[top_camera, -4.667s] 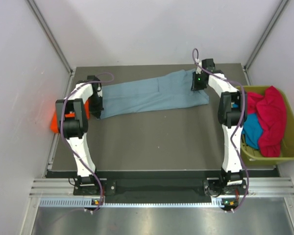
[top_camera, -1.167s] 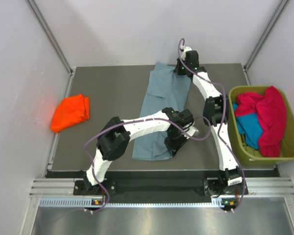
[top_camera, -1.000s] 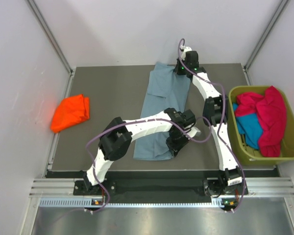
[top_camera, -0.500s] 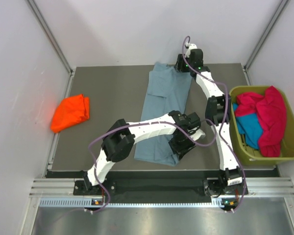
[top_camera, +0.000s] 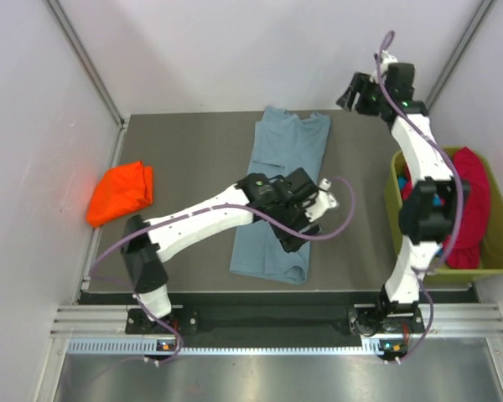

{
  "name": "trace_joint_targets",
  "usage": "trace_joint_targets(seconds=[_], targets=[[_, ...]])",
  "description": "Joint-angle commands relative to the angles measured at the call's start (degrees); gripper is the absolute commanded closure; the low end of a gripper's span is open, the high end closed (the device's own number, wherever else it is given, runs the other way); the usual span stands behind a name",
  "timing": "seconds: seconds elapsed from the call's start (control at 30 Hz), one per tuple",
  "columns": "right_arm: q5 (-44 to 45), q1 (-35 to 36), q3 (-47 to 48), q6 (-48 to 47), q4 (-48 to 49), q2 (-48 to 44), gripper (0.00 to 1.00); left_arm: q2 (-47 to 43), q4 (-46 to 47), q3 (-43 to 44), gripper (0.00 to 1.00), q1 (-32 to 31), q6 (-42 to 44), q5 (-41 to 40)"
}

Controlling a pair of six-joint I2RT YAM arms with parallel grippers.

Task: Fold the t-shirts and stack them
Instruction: Fold the tshirt

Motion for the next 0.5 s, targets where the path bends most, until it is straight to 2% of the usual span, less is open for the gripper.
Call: trace_joint_targets(seconds=[0.0,0.03,0.07,0.1,0.17,0.2,0.37,0.47], targets=[[-9.15,-0.79,-14.90,3.82,-8.07,-11.58,0.34,-6.88,1.39,-3.41,0.25,6.31,0.93,-4.00],[-10.29,-0.61,-19.55,4.61,-8.87,-14.31,0.34,-7.67,1.74,-4.29,0.25,8.51,-1.16,-3.30],[-12.47,-0.61,-29.17,6.44,-9.05,-19.55,0.34,-8.73,2.00,-6.30,0.25,10.97,-2.40,0.10],[-13.28,0.08,-33.62,6.81,-9.05,-21.87,0.34,-9.08,2.18,-7.28,0.26,16.04,-3.19,1.79],[-14.16,1.23,-44.84,7.60,-8.88,-28.44,0.34,-9.09,3.05,-10.26,0.29,20.29,-8.38,4.69],[-14.60,2.28,-48.04,7.69,-8.35,-30.31,0.35,-8.83,3.58,-11.06,0.30,23.27,-9.26,5.66],[-15.74,6.67,-64.12,7.69,-6.07,-39.89,0.38,-6.63,6.74,-12.21,0.37,27.86,-11.11,5.76],[-15.40,10.01,-68.45,7.16,-5.89,-42.37,0.39,-4.62,6.93,-10.29,0.44,29.36,-12.16,8.30]])
